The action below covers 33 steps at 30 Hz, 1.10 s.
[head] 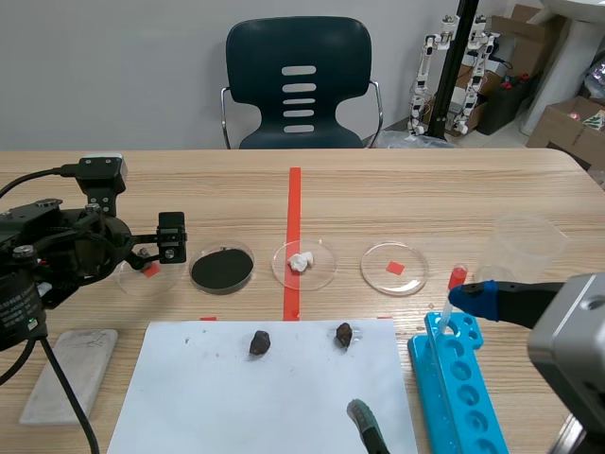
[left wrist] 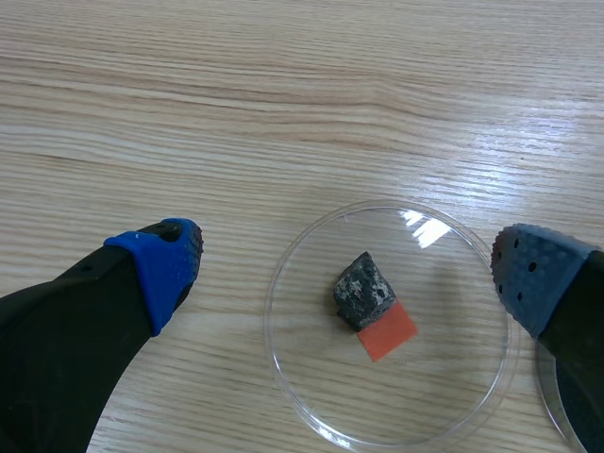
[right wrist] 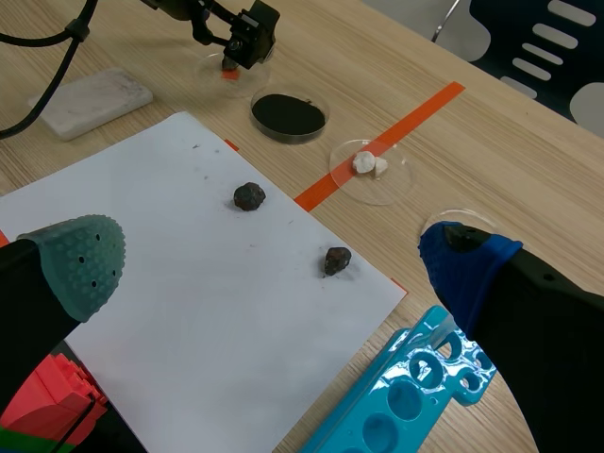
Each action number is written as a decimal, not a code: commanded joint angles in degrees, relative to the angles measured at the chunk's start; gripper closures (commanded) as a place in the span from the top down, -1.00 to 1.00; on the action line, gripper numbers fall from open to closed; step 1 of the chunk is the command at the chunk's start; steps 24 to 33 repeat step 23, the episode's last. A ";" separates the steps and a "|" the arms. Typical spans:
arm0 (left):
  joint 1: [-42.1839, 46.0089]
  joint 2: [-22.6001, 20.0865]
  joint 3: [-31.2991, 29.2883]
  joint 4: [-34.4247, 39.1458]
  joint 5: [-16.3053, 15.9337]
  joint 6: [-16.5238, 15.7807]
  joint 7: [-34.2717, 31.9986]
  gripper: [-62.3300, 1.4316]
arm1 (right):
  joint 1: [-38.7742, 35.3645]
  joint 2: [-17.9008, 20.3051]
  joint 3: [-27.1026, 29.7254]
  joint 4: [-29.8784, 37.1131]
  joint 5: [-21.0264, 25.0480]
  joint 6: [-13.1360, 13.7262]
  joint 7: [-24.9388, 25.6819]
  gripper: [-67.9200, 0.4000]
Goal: Put the mineral in the empty petri dish
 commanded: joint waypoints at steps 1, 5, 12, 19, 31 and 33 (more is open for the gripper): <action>-0.35 -0.02 -0.42 0.59 0.02 0.07 -0.74 1.00 | 0.04 -0.15 0.37 1.16 0.39 0.00 0.85 1.00; -0.35 -0.02 -0.42 0.59 0.02 0.07 -0.72 1.00 | 0.04 -0.15 0.37 1.16 0.39 0.00 0.85 1.00; -0.35 -0.02 -0.42 0.59 0.02 0.07 -0.74 1.00 | 0.04 -0.15 0.37 1.16 0.39 0.00 0.85 1.00; -0.35 -0.02 -0.42 0.59 0.04 0.07 -0.74 1.00 | 0.04 -0.15 0.37 1.16 0.39 0.00 0.85 1.00; -0.35 -0.02 -0.42 0.59 0.04 0.07 -0.74 1.00 | 0.04 -0.15 0.37 1.16 0.39 0.00 0.85 1.00; -0.35 -0.02 -0.42 0.59 0.04 0.07 -0.74 1.00 | 0.04 -0.15 0.37 1.16 0.39 0.00 0.85 1.00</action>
